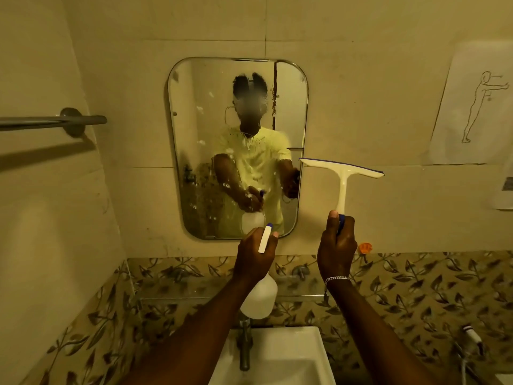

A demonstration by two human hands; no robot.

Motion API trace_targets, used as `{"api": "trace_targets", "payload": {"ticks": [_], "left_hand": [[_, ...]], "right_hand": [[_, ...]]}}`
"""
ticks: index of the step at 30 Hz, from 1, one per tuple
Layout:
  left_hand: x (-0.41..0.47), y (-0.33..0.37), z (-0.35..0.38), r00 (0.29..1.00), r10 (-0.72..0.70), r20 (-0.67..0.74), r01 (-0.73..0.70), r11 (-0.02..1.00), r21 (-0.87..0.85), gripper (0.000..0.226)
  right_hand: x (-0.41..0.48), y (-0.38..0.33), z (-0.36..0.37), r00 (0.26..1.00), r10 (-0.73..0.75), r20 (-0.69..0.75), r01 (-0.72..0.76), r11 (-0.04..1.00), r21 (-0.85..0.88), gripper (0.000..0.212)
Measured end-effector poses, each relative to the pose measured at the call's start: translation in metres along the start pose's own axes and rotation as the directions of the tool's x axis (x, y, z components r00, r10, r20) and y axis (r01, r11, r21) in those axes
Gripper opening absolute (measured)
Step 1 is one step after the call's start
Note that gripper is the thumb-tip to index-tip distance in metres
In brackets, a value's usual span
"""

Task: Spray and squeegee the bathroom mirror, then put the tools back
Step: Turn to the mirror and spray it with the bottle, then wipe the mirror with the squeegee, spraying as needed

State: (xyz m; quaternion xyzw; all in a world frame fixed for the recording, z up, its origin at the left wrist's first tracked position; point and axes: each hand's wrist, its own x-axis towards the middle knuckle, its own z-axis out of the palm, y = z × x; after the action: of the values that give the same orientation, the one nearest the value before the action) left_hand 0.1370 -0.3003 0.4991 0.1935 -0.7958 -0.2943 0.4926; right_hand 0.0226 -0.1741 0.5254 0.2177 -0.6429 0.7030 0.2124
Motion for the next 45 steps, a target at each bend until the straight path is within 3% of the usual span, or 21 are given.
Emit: {"api": "trace_targets", "payload": {"ticks": [7,12,23,28,35,42,45], "left_hand": [[-0.026,-0.014,0.007,0.997,-0.078,0.002,0.078,0.996,0.039,0.025],[-0.039,-0.021,0.005,0.989,-0.123,-0.081,0.13,0.988,0.083,0.027],[-0.025,-0.052,-0.056,0.974,-0.128,-0.189,0.151,0.982,0.113,0.013],[-0.012,-0.061,-0.084,0.97,-0.12,-0.211,0.155,0.975,0.158,0.014],[0.006,-0.062,-0.11,0.947,-0.171,-0.274,0.214,0.967,0.139,0.024],[-0.004,-0.074,-0.137,0.958,-0.103,-0.269,0.12,0.992,0.045,0.011],[-0.006,-0.083,-0.152,0.958,-0.065,-0.28,0.08,0.996,0.044,0.008]], "right_hand": [[-0.004,0.006,0.001,1.0,0.003,0.016,-0.003,1.0,0.011,0.037],[-0.006,0.011,0.001,1.0,0.006,0.011,-0.006,1.0,0.0,0.04],[-0.022,0.001,0.022,0.997,0.004,0.079,-0.005,1.0,0.02,0.037],[-0.031,-0.006,0.038,0.993,0.007,0.119,-0.011,0.999,0.037,0.023],[-0.04,-0.02,0.057,0.987,-0.025,0.159,0.017,0.998,0.054,0.023],[-0.041,-0.063,0.095,0.964,-0.134,0.23,0.089,0.976,0.198,0.025],[-0.035,-0.1,0.125,0.946,-0.199,0.256,0.135,0.96,0.246,0.012]]}}
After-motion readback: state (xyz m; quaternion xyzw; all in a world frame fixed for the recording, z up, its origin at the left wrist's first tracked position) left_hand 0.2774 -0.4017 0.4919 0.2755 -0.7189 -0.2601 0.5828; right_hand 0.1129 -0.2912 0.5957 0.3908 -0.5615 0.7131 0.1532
